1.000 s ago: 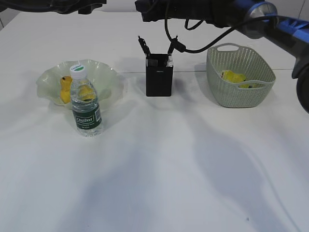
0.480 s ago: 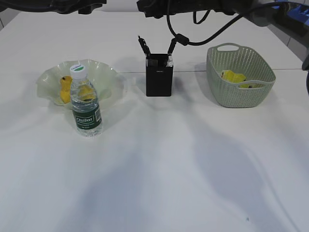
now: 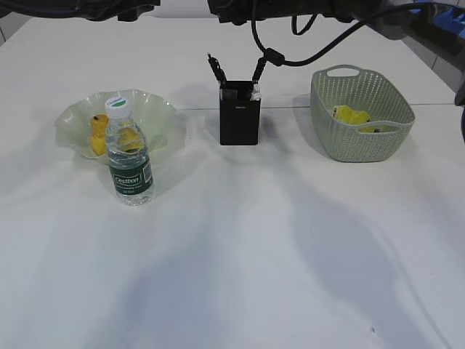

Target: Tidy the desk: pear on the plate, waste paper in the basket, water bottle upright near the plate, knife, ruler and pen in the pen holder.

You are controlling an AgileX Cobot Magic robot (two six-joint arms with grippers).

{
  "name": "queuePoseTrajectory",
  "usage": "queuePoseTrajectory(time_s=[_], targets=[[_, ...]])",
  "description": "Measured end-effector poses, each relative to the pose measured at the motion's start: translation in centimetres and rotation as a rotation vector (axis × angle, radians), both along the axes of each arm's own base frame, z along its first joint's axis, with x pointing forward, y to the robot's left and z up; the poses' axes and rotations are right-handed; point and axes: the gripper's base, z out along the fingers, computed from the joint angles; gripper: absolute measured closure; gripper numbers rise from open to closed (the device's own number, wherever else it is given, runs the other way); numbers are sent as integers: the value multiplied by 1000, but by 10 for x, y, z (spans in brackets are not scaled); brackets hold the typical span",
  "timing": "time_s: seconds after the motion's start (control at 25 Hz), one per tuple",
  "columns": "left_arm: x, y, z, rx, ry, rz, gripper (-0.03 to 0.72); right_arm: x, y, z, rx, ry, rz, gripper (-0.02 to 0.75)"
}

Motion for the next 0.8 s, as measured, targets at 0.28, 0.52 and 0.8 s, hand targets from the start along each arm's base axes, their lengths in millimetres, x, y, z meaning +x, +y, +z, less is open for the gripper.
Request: queuePoseTrajectory(time_s=[0.28,0.52,0.8], targets=[[0,0,0,0,0,0,412,-1,0,-2,-35,5,15,485],[0,0,0,0,0,0,412,-2,-1,-5,-73,27,20,485],[0,0,0,0,0,0,412,-9,2,10,-120,19,-3,485]])
